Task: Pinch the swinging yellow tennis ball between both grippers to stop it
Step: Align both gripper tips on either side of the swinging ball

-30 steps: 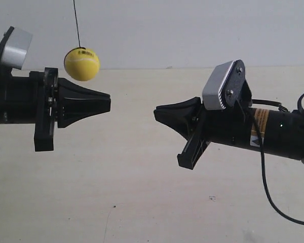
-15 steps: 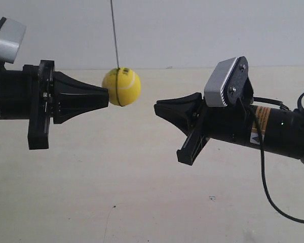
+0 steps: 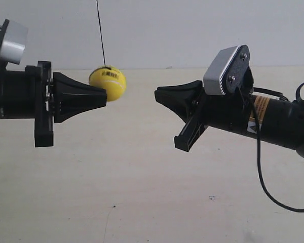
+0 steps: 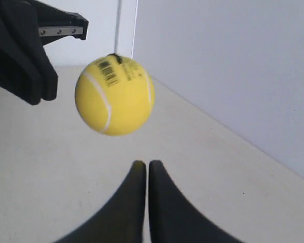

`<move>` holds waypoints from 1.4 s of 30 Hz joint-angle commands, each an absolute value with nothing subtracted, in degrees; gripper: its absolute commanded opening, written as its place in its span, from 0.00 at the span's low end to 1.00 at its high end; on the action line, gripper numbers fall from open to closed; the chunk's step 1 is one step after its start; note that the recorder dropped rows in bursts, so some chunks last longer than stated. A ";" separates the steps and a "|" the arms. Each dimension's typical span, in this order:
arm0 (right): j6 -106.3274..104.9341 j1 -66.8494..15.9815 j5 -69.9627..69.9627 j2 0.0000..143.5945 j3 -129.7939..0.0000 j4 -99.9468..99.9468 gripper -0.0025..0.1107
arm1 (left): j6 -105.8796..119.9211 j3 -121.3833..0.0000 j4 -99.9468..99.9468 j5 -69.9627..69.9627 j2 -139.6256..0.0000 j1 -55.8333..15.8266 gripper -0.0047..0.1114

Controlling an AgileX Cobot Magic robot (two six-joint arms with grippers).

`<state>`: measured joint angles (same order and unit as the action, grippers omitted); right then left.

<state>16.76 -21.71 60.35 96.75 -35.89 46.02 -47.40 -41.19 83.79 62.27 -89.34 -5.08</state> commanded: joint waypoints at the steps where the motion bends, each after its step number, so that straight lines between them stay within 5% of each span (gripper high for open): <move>1: 16.06 -21.98 60.99 96.76 -36.08 45.72 0.02 | -47.93 -41.41 82.92 61.78 -88.89 -5.36 0.08; 42: 16.76 -21.98 60.99 96.76 -36.18 46.79 0.02 | -46.60 -41.41 81.20 53.97 -89.00 -10.53 0.08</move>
<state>17.22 -21.71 60.35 96.75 -35.89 46.70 -46.89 -41.19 82.17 54.26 -89.20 -10.26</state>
